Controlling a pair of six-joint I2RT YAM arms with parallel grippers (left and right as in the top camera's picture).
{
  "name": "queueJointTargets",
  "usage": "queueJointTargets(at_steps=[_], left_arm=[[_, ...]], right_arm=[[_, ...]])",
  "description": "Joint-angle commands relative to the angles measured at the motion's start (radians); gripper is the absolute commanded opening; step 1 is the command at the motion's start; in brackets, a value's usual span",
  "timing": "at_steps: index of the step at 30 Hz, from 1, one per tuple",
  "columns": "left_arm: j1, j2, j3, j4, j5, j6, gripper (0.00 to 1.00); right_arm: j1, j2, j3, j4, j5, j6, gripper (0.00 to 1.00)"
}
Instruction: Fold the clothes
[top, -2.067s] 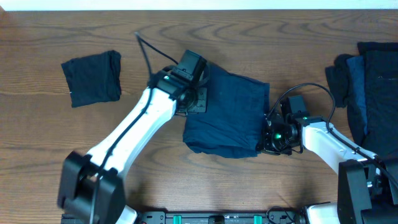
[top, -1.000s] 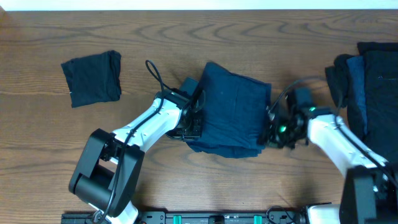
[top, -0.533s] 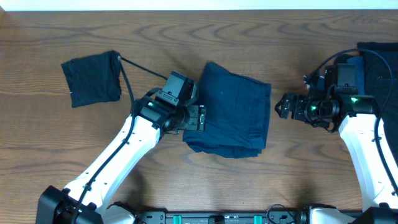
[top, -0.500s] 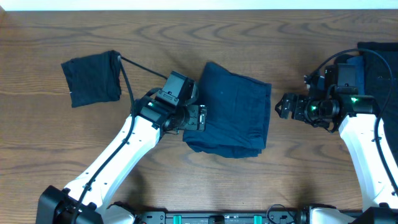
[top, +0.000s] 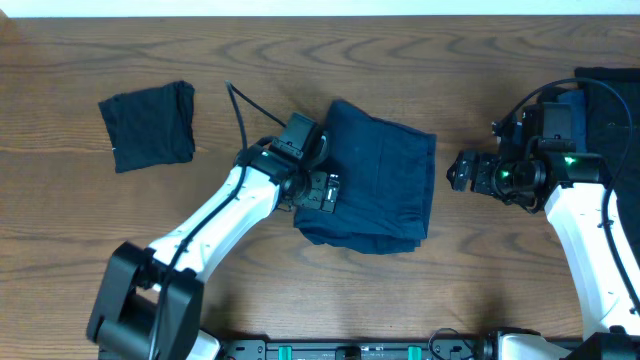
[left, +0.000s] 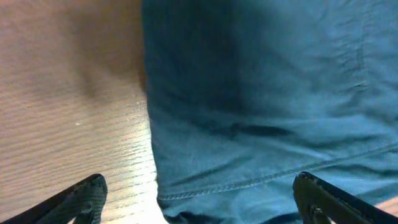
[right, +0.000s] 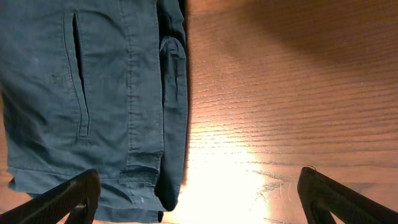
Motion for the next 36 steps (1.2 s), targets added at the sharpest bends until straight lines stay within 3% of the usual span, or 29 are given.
queueJointTargets(at_steps=[1,7,9,11,15,17,28,36], left_arm=[[0.000,0.047,0.011,-0.010,0.060,-0.016,0.90],[-0.005,0.054,0.011,-0.011,0.107,-0.043,0.74],[-0.007,0.054,0.011,-0.019,0.107,-0.066,0.49],[-0.011,0.054,0.011,-0.027,0.107,-0.087,0.31],[-0.020,0.054,0.011,-0.026,0.107,-0.133,0.20],[-0.027,0.054,0.011,-0.025,0.108,-0.172,0.07],[-0.154,0.068,0.006,0.036,0.124,-0.322,0.06],[-0.175,0.162,0.003,0.053,0.126,-0.389,0.06]], right_arm=[[-0.004,-0.006,-0.003,-0.001,0.008,-0.005,0.99],[-0.004,-0.006,-0.003,-0.001,0.008,-0.005,0.99],[-0.004,-0.006,-0.003,0.000,0.008,-0.005,0.99],[-0.004,-0.006,-0.003,-0.001,0.008,-0.005,0.99],[-0.004,-0.006,-0.003,0.000,0.008,-0.005,0.99],[-0.004,-0.006,-0.003,-0.001,0.008,-0.005,0.99],[-0.004,-0.006,-0.003,-0.001,0.008,-0.005,0.99],[-0.004,-0.006,-0.003,-0.001,0.008,-0.005,0.99]])
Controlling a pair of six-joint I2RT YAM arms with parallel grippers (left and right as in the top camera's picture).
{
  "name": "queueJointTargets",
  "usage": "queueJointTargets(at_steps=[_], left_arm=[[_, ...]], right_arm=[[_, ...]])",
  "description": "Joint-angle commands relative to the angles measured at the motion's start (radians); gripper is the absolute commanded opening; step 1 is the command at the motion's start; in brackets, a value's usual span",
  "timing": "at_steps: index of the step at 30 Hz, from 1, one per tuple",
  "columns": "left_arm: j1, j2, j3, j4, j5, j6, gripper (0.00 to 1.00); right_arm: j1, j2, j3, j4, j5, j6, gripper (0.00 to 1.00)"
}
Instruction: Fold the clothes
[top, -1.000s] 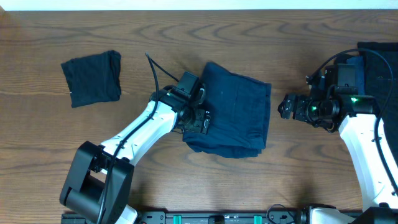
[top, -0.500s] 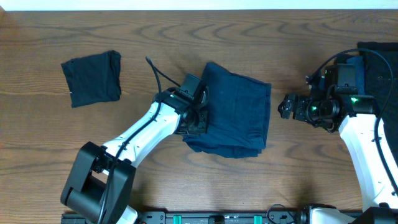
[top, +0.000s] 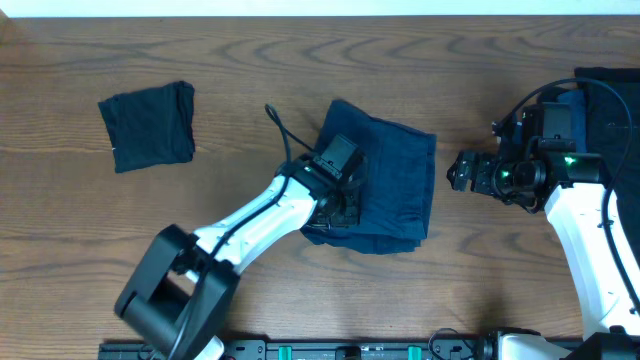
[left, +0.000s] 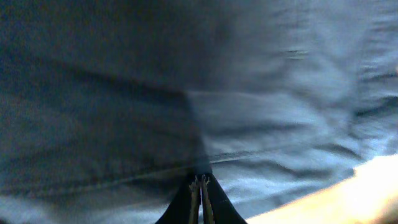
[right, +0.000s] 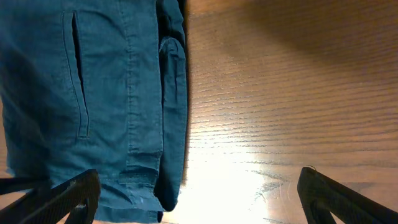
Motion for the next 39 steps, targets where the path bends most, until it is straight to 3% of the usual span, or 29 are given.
queueJointTargets(at_steps=[1,8,13,17,19,21,24,27,34,39], left_arm=[[-0.002,0.067,-0.001,-0.010,0.006,-0.040,0.06],[0.019,0.177,-0.004,-0.122,-0.056,0.039,0.07],[0.096,0.172,-0.003,-0.252,-0.327,0.055,0.07],[0.191,0.171,-0.003,-0.232,-0.501,0.055,0.08],[0.241,0.171,-0.002,-0.163,-0.553,0.055,0.22],[0.287,0.171,0.004,-0.067,-0.556,0.072,0.28],[0.332,0.170,0.011,0.068,-0.533,0.109,0.31],[0.351,0.167,0.029,0.161,-0.450,0.204,0.54],[0.351,0.069,0.123,0.060,-0.436,0.230,0.71],[0.342,-0.095,0.134,-0.042,-0.397,0.133,0.76]], right_arm=[[-0.004,-0.006,-0.003,-0.001,0.006,-0.005,0.99],[-0.004,-0.006,-0.003,-0.001,0.006,-0.005,0.99],[-0.004,-0.006,-0.003,-0.001,0.006,-0.005,0.99],[-0.004,-0.006,-0.003,-0.001,0.006,-0.005,0.99],[-0.004,-0.006,-0.003,-0.001,0.006,-0.005,0.99],[-0.004,-0.006,-0.003,-0.001,0.006,-0.005,0.99],[-0.004,-0.006,-0.003,-0.001,0.006,-0.005,0.99],[-0.004,-0.006,-0.003,-0.001,0.006,-0.005,0.99],[-0.004,-0.006,-0.003,-0.001,0.006,-0.005,0.99],[-0.004,-0.006,-0.003,-0.001,0.006,-0.005,0.99]])
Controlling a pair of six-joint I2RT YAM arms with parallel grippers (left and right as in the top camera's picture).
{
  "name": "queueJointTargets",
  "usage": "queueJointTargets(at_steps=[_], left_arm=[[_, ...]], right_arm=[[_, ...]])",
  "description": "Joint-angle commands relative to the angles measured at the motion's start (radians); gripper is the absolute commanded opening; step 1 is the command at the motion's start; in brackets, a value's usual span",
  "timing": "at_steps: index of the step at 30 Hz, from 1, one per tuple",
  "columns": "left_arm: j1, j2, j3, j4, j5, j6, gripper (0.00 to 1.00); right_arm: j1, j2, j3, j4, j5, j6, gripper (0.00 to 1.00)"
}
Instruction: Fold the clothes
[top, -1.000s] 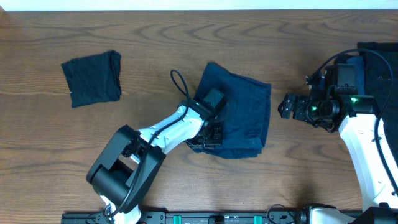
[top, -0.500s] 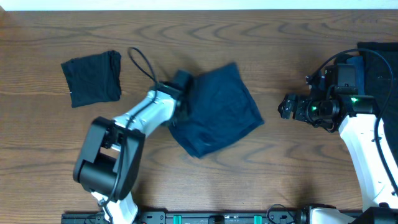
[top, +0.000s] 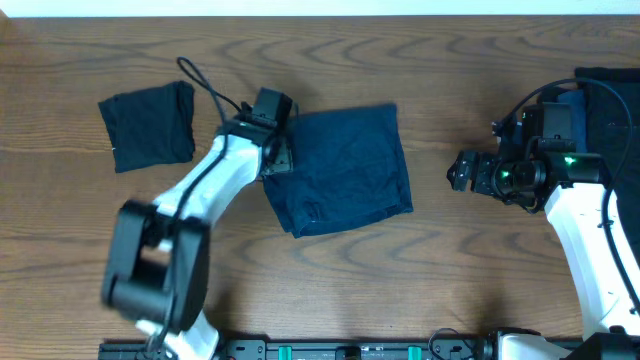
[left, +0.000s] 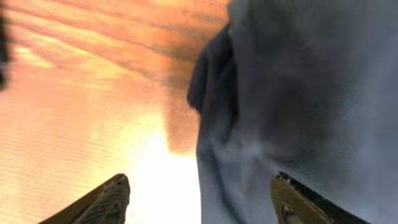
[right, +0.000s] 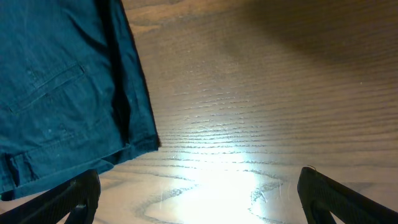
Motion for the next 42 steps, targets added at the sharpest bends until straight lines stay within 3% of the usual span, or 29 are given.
queueJointTargets(at_steps=[1,12,22,24,29,42], left_arm=[[-0.013,-0.127,0.036,-0.035,0.070,-0.058,0.77],[-0.118,-0.166,-0.012,-0.122,0.143,-0.241,0.82],[-0.181,-0.072,-0.059,-0.122,0.142,-0.311,0.82],[-0.182,-0.054,-0.068,-0.122,0.142,-0.354,0.89],[-0.184,-0.018,-0.084,-0.126,0.143,-0.480,0.90],[-0.202,0.026,-0.135,-0.085,0.143,-0.493,0.90]], right_arm=[[-0.004,-0.006,-0.003,-0.001,0.006,-0.005,0.99],[-0.004,-0.006,-0.003,-0.001,0.006,-0.005,0.99],[-0.004,-0.006,-0.003,-0.001,0.006,-0.005,0.99],[-0.004,-0.006,-0.003,0.000,0.006,-0.005,0.99],[-0.004,-0.006,-0.003,-0.001,0.006,-0.005,0.99],[-0.004,-0.006,-0.003,-0.001,0.006,-0.005,0.99]])
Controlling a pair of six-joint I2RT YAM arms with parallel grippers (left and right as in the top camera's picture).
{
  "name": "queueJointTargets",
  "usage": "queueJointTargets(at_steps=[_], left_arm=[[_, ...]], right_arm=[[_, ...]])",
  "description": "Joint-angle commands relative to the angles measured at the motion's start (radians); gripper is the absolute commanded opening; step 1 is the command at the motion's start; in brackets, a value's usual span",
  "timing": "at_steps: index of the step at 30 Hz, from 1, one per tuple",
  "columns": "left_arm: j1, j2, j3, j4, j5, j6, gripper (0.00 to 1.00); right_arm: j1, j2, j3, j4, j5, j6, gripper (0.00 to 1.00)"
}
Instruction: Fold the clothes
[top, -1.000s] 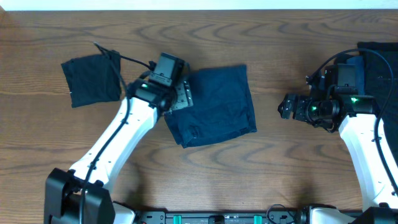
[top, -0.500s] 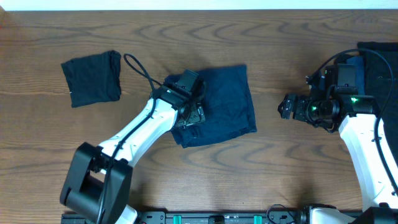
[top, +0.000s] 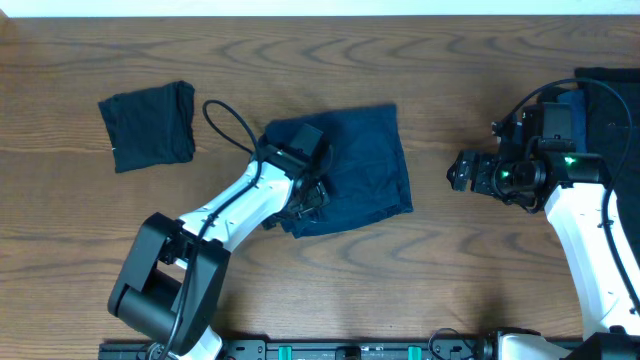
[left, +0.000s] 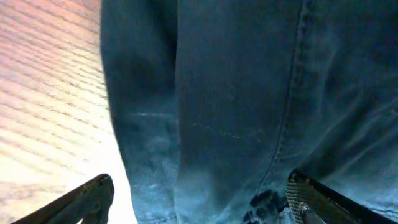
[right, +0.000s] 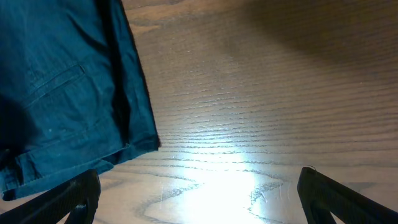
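A dark blue folded pair of trousers (top: 360, 165) lies at the table's middle. My left gripper (top: 312, 195) hovers over its left front part, open, with the fabric (left: 236, 112) filling the left wrist view between the fingers. A small black folded garment (top: 148, 125) rests at the far left. My right gripper (top: 458, 171) stands open to the right of the trousers, over bare wood; the right wrist view shows the trousers' edge (right: 68, 93) at upper left.
A dark cloth pile (top: 612, 100) sits at the right edge behind the right arm. The left arm's cable (top: 225, 125) loops over the table between the two garments. Brown wood table (top: 450, 280).
My left gripper has moved from the trousers' left rear corner to over their left front part, still open. The trousers and the right arm have not moved.
The trousers first lay further right, with my left gripper open at their left edge. Then the gripper was shut on the fabric. Afterwards the trousers lay shifted left and turned, with the gripper open at their rear left corner. Now it hovers over the front left.
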Motion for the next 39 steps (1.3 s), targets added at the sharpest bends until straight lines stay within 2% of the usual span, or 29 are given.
queueJointTargets(at_steps=[1,15,24,26,28,29,35,37,38,39], left_arm=[[-0.004,0.023,-0.026,0.020,-0.008,-0.017,0.90],[-0.004,0.026,-0.058,0.051,0.000,-0.021,0.89],[-0.004,0.026,-0.160,0.182,0.072,-0.039,0.86],[-0.004,0.026,-0.177,0.204,0.082,-0.039,0.73],[-0.004,0.026,-0.181,0.205,0.083,-0.039,0.56],[-0.004,0.026,-0.181,0.204,0.089,-0.039,0.52],[-0.004,0.026,-0.181,0.203,0.105,-0.038,0.41],[-0.004,0.026,-0.181,0.201,0.105,-0.029,0.26],[-0.004,0.026,-0.180,0.202,0.105,-0.017,0.14],[-0.004,0.026,-0.180,0.203,0.105,-0.002,0.06]], right_arm=[[-0.004,-0.006,-0.003,0.000,0.006,-0.005,0.99],[-0.004,-0.006,-0.003,0.000,0.006,-0.005,0.99],[-0.004,-0.006,-0.003,0.000,0.006,-0.005,0.99],[-0.004,-0.006,-0.003,0.000,0.006,-0.005,0.99],[-0.004,-0.006,-0.003,0.000,0.006,-0.005,0.99],[-0.004,-0.006,-0.003,0.000,0.006,-0.005,0.99],[-0.004,-0.006,-0.003,0.000,0.006,-0.005,0.99],[-0.004,-0.006,-0.003,0.000,0.006,-0.005,0.99],[-0.004,-0.006,-0.003,0.000,0.006,-0.005,0.99],[-0.004,-0.006,-0.003,0.000,0.006,-0.005,0.99]])
